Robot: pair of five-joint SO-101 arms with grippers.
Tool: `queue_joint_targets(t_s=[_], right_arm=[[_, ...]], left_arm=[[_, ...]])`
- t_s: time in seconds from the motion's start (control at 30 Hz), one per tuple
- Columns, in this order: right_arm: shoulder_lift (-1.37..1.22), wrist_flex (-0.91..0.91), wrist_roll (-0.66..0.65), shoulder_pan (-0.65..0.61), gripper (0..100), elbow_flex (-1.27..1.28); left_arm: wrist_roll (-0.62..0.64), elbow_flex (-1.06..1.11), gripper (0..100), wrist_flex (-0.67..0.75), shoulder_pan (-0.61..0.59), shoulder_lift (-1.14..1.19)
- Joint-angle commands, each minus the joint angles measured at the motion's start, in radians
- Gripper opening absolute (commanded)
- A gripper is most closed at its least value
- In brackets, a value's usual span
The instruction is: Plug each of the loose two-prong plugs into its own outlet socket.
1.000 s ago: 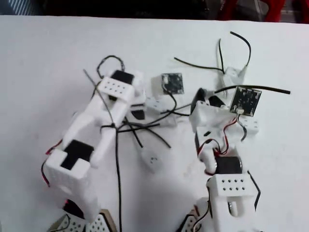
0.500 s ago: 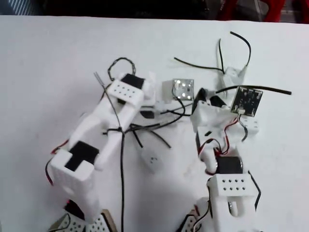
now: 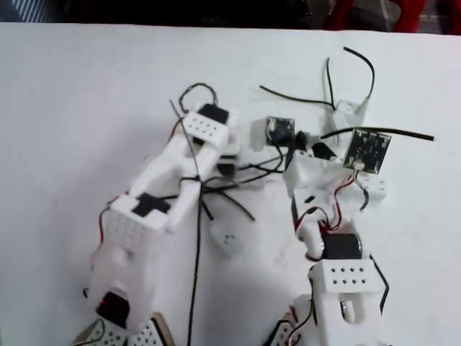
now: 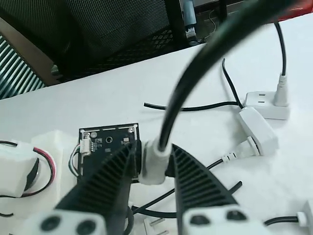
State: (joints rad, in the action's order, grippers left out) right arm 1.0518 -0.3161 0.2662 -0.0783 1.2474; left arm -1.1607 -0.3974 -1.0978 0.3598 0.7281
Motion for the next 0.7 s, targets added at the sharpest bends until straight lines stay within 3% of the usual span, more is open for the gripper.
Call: queue_joint_targets(t_s=[0.0, 0.17, 0.23, 0.5, 0.67], right_arm=[[0.021, 0.021, -0.003, -0.002, 1.7, -0.011], [0.021, 0.021, -0.003, -0.004, 1.7, -0.011], [0.021, 0.021, -0.003, -0.005, 1.7, -0.011], [0.021, 0.021, -0.003, -0.002, 1.7, -0.011], [0.021, 0.019, -0.003, -0.001, 1.7, -0.011]], left_arm=[[-0.014, -0.140, 23, -0.094, 0.010, 0.036], [0.003, -0.265, 15, -0.313, 0.015, 0.047], [0.074, -0.315, 13, -0.374, 0.018, 0.053], [0.420, -0.362, 11, -0.390, 0.008, 0.056], [0.554, -0.361, 14, -0.399, 0.008, 0.056]])
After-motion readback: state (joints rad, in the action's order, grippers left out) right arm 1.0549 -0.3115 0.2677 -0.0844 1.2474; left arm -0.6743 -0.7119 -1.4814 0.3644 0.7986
